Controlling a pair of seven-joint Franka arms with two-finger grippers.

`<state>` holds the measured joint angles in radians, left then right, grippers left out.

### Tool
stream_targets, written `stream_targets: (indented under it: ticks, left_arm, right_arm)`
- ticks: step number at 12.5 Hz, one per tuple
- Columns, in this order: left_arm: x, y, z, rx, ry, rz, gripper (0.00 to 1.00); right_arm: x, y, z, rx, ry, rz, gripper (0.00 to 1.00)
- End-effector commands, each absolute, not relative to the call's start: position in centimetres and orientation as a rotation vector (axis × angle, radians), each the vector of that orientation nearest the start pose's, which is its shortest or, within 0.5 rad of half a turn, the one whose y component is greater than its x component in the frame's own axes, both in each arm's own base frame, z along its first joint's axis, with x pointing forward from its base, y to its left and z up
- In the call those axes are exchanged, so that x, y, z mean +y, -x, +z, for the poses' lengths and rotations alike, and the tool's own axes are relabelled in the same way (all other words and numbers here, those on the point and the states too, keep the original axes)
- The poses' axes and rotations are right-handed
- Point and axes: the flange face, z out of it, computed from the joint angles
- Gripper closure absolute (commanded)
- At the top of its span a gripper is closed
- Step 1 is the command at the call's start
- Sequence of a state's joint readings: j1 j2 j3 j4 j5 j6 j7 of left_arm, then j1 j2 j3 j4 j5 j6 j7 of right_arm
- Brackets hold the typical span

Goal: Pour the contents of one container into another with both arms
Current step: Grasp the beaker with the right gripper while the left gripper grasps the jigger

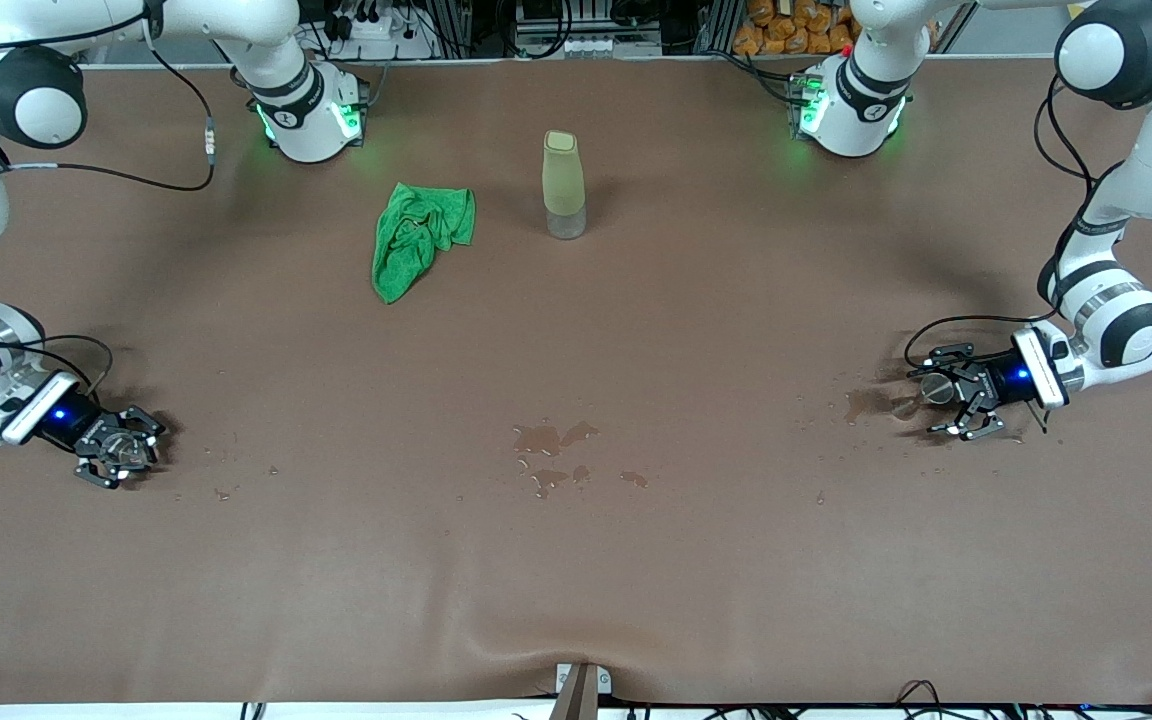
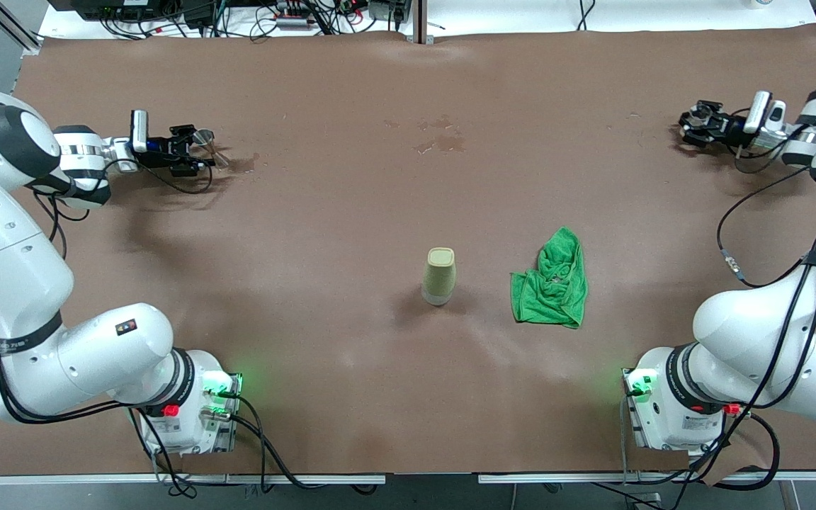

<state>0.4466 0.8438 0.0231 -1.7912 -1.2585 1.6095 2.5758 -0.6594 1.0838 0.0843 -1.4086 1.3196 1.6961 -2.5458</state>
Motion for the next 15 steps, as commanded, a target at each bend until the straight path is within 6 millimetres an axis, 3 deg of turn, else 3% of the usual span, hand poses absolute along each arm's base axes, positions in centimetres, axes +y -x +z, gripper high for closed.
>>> stream_targets:
  ticks: [1,4,6,7,9,10,11,12,13,15]
  left_arm:
    - [16.9,-55.3,8.6,-1.155,-1.552,1.222,0.16]
    - [16.7,-55.4,8.6,-1.150,-1.551,1.224,0.36]
    - [16.6,-55.3,8.5,-1.134,-1.554,1.227,0.60]
    - [16.6,-55.3,8.4,-1.130,-1.555,1.227,0.63]
    - [16.4,-55.3,8.4,-1.122,-1.555,1.221,0.65]
    - [15.9,-55.5,8.4,-1.119,-1.546,1.222,0.67]
    - [15.8,-55.6,8.5,-1.107,-1.548,1.213,0.76]
    - [15.7,-55.7,8.6,-1.099,-1.550,1.207,0.80]
    - [15.6,-55.7,8.6,-1.100,-1.549,1.206,0.95]
    - [14.9,-56.4,9.4,-1.116,-1.538,1.205,1.00]
  right_arm:
    - [-23.1,-64.2,8.4,-1.053,1.654,-1.432,1.00]
    - [-14.4,-68.9,11.0,-1.070,1.616,-1.322,1.00]
    - [-7.5,-71.5,12.4,-1.073,1.593,-1.282,1.00]
    - [-4.1,-72.2,12.6,-1.056,1.577,-1.290,1.00]
    - [0.7,-72.7,12.7,-1.036,1.552,-1.292,1.00]
    - [2.4,-72.7,12.6,-1.041,1.542,-1.278,1.00]
    - [3.2,-72.7,13.1,-1.052,1.542,-1.273,1.00]
    - [3.4,-72.7,13.5,-1.058,1.541,-1.272,1.00]
    - [3.5,-72.7,14.1,-1.063,1.535,-1.272,1.00]
    - [3.9,-72.1,15.1,-1.061,1.534,-1.252,1.00]
